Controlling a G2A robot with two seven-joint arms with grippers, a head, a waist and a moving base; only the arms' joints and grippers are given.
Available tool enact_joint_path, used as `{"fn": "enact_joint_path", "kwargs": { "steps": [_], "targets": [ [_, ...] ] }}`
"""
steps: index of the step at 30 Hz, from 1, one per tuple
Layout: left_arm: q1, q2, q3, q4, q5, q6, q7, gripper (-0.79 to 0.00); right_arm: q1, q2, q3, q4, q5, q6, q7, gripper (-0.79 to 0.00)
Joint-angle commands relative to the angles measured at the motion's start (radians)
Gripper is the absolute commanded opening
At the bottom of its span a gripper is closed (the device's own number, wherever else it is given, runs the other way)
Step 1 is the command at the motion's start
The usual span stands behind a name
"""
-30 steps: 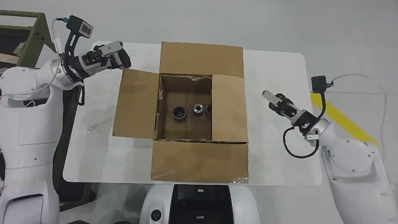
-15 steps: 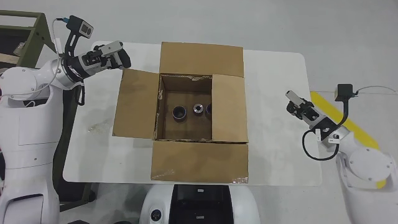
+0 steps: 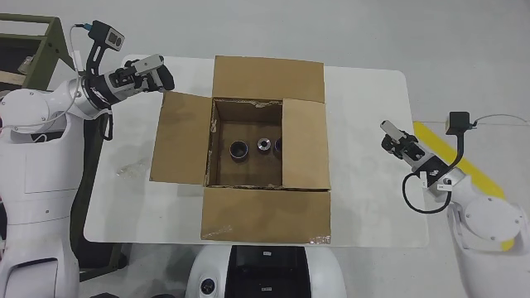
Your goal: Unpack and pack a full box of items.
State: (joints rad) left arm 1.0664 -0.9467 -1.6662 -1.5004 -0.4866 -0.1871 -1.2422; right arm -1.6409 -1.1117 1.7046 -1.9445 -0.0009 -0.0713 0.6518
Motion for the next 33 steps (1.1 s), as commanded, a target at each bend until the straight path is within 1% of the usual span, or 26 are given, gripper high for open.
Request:
{"fn": "enact_joint_path", "kwargs": {
  "steps": [1,8,9,11,13,17,22,26,33],
  "targets": [
    [0.0,0.0,0.0,0.0,0.0,0.0,0.0,0.0,0.0,0.0,0.0,0.0,0.0,0.0,0.0,0.0],
    [0.0,0.0,0.0,0.0,0.0,0.0,0.0,0.0,0.0,0.0,0.0,0.0,0.0,0.0,0.0,0.0],
    [0.002,0.0,-0.002,0.003,0.01,-0.001,0.014,0.0,0.0,0.0,0.0,0.0,0.0,0.0,0.0,0.0],
    [0.021,0.001,0.0,-0.008,0.06,-0.007,0.076,0.0,0.0,0.0,0.0,0.0,0.0,0.0,0.0,0.0],
    [0.036,0.003,-0.005,-0.014,0.088,-0.016,0.106,0.0,0.0,0.0,0.0,0.0,0.0,0.0,0.0,0.0],
    [0.061,0.01,-0.042,-0.014,0.123,-0.041,0.127,0.0,0.0,0.0,0.0,0.0,0.0,0.0,0.0,0.0],
    [0.116,0.021,-0.089,-0.012,0.228,-0.082,0.161,0.0,0.0,0.0,0.0,0.0,0.0,0.0,0.0,0.0],
    [0.152,0.023,-0.092,0.017,0.211,-0.061,0.162,0.0,0.0,0.0,0.0,0.0,0.0,0.0,0.0,0.0],
    [0.201,0.025,-0.076,0.035,0.166,-0.053,0.128,0.0,0.0,0.0,0.0,0.0,0.0,0.0,0.0,0.0]
  ]
}}
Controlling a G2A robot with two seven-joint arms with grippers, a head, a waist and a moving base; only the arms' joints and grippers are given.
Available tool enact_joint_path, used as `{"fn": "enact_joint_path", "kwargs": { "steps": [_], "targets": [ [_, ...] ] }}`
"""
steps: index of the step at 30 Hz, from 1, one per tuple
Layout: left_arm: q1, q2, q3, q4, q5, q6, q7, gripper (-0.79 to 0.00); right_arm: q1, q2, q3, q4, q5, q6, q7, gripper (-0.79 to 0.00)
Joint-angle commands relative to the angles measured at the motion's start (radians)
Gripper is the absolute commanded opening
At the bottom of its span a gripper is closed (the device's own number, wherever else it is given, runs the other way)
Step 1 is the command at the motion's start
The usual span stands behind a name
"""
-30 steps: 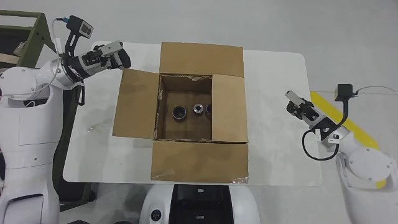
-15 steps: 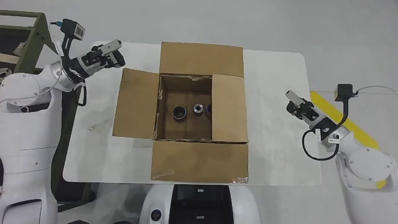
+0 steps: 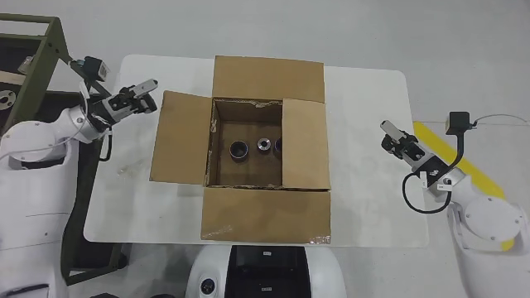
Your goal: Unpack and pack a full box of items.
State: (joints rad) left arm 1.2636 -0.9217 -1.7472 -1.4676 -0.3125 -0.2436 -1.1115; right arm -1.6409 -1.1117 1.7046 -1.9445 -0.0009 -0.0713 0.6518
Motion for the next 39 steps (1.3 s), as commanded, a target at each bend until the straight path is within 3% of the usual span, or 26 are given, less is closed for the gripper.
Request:
{"fn": "enact_joint_path", "kwargs": {
  "steps": [1,20,39],
  "targets": [
    [0.008,-0.001,0.011,0.004,-0.027,0.008,-0.008,0.0,0.0,0.0,0.0,0.0,0.0,0.0,0.0,0.0],
    [-0.032,-0.006,0.091,-0.099,-0.219,0.085,-0.066,0.0,0.0,0.0,0.0,0.0,0.0,0.0,0.0,0.0],
    [-0.173,-0.029,0.322,-0.16,-0.158,0.125,-0.008,0.0,0.0,0.0,0.0,0.0,0.0,0.0,0.0,0.0]
  ]
}}
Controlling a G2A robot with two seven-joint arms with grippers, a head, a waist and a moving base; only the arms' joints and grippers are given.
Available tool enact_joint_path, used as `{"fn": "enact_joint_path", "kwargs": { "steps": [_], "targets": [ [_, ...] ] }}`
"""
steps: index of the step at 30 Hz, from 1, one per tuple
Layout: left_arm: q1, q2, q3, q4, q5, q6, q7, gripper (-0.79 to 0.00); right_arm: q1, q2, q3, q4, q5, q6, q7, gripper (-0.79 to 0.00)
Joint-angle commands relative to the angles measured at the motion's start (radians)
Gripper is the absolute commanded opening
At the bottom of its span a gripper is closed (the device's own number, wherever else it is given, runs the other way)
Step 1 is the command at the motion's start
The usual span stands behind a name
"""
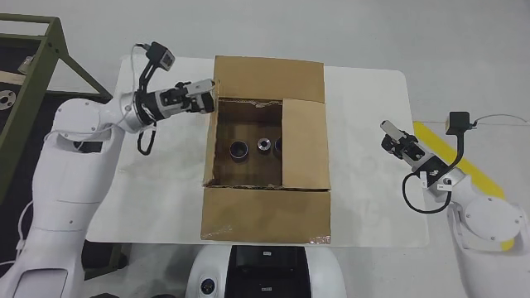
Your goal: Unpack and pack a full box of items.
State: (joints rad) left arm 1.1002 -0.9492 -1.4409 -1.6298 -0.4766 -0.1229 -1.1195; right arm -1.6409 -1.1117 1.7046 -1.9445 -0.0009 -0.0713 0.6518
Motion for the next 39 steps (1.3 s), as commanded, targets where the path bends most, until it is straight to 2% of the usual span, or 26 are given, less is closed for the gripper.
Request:
{"fn": "enact_joint_path", "kwargs": {
  "steps": [1,11,18,33,39],
  "targets": [
    [-0.021,-0.003,0.033,0.001,0.018,0.008,0.0,0.0,0.0,0.0,0.0,0.0,0.0,0.0,0.0,0.0],
    [-0.074,-0.022,0.188,0.018,0.133,0.021,0.033,0.0,0.0,0.0,0.0,0.0,0.0,0.0,0.0,0.0],
    [-0.064,-0.025,0.218,0.015,0.177,0.03,0.061,0.0,0.0,0.0,0.0,0.0,0.0,0.0,0.0,0.0],
    [-0.04,-0.016,0.192,0.009,0.256,0.046,0.104,0.0,0.0,0.0,0.0,0.0,0.0,0.0,0.0,0.0],
    [-0.034,-0.009,0.112,0.027,0.172,0.038,0.115,0.0,0.0,0.0,0.0,0.0,0.0,0.0,0.0,0.0]
  ]
}}
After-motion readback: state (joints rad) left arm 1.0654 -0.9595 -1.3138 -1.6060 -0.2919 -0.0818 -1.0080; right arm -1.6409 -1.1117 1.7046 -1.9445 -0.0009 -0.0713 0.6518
